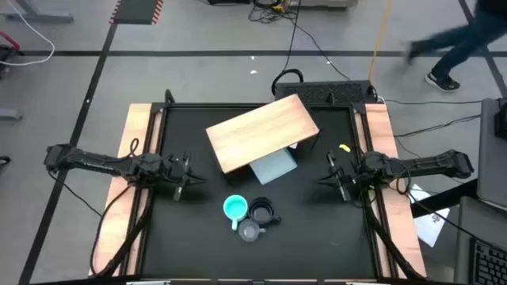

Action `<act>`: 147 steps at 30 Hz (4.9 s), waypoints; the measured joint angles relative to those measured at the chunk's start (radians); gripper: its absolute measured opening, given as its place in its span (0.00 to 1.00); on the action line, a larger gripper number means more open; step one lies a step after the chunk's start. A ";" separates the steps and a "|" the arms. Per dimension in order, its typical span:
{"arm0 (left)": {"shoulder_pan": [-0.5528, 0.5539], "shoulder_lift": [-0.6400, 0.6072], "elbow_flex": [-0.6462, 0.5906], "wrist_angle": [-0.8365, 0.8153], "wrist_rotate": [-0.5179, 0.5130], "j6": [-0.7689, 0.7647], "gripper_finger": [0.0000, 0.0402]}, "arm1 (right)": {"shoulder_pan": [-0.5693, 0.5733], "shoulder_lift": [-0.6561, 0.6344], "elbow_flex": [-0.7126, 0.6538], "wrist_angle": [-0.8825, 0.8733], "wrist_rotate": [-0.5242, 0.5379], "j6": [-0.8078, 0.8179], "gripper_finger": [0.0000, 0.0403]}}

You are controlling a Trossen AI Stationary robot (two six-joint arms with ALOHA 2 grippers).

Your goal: Stack small to large cups/mugs on shelf

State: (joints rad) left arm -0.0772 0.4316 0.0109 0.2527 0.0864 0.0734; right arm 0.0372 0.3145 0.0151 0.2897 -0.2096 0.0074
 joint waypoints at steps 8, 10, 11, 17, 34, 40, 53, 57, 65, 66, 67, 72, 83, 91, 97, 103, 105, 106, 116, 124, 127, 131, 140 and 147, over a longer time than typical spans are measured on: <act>0.000 0.000 0.000 0.000 0.000 0.000 0.08 | 0.000 0.000 0.000 0.000 0.000 0.000 0.00; 0.000 0.000 0.000 0.000 0.000 0.000 0.08 | 0.000 0.000 0.000 0.000 0.000 0.000 0.00; 0.000 0.000 0.000 0.000 0.000 0.000 0.08 | 0.000 0.000 0.000 0.000 0.000 0.000 0.00; 0.000 0.000 0.000 0.000 0.000 0.000 0.08 | 0.000 0.000 0.000 0.000 0.000 0.000 0.00; 0.000 0.000 0.000 0.000 0.000 0.000 0.08 | 0.000 0.000 0.000 0.000 0.000 0.000 0.00; 0.000 0.000 0.000 0.000 0.000 0.000 0.08 | 0.000 0.000 0.000 0.000 0.000 0.000 0.00; 0.000 0.000 0.000 0.000 0.000 0.000 0.08 | 0.000 0.000 0.000 0.000 0.000 0.000 0.00; 0.000 0.000 0.000 0.000 0.000 0.000 0.08 | 0.000 0.000 0.000 0.000 0.000 0.000 0.00; 0.000 0.000 0.000 0.000 0.000 0.000 0.08 | 0.000 0.000 0.000 0.000 0.000 0.000 0.00; 0.000 0.000 0.000 0.000 0.000 0.000 0.08 | 0.000 0.000 0.000 0.000 0.000 0.000 0.00; 0.000 0.000 0.000 0.000 0.000 0.000 0.08 | 0.000 0.000 0.000 0.000 0.000 0.000 0.00; 0.000 0.000 0.000 0.000 0.000 0.000 0.08 | 0.000 0.000 0.000 0.000 0.000 0.000 0.00; 0.000 0.000 0.000 0.000 0.000 0.000 0.08 | 0.000 0.000 0.000 0.000 0.000 0.000 0.00; 0.000 0.000 0.000 0.000 0.000 0.000 0.08 | 0.000 0.000 0.000 0.000 0.000 0.000 0.00; 0.000 0.000 0.000 0.000 0.000 0.000 0.08 | 0.000 0.000 0.000 0.000 0.000 0.000 0.00; 0.000 0.000 0.000 0.000 0.000 0.000 0.08 | 0.000 0.000 0.000 0.000 0.000 0.000 0.00; 0.000 0.000 0.000 0.000 0.000 0.000 0.08 | 0.000 0.000 0.000 0.000 0.000 0.000 0.00; 0.000 0.000 0.000 0.000 0.000 0.000 0.08 | 0.000 0.000 0.000 0.000 0.000 0.000 0.00; 0.000 0.000 0.000 0.000 0.000 0.000 0.08 | 0.000 0.000 0.000 0.000 0.000 0.000 0.00; 0.000 0.000 0.000 0.000 0.000 0.000 0.08 | 0.000 0.000 0.000 0.000 0.000 0.000 0.00; 0.000 0.000 0.000 0.000 0.000 0.000 0.08 | 0.000 0.000 0.000 0.000 0.000 0.000 0.00; 0.000 0.000 0.000 0.000 0.000 0.000 0.08 | 0.000 0.000 0.000 0.000 0.000 0.000 0.00; 0.000 0.000 0.000 0.003 0.000 -0.003 0.08 | 0.000 0.000 0.000 0.000 0.000 0.000 0.00; 0.000 0.000 0.000 0.041 0.000 -0.091 0.08 | 0.000 0.000 0.000 0.000 0.000 0.000 0.00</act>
State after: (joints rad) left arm -0.0770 0.4316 0.0109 0.2942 0.0868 -0.0176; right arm 0.0370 0.3144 0.0151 0.2897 -0.2098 0.0074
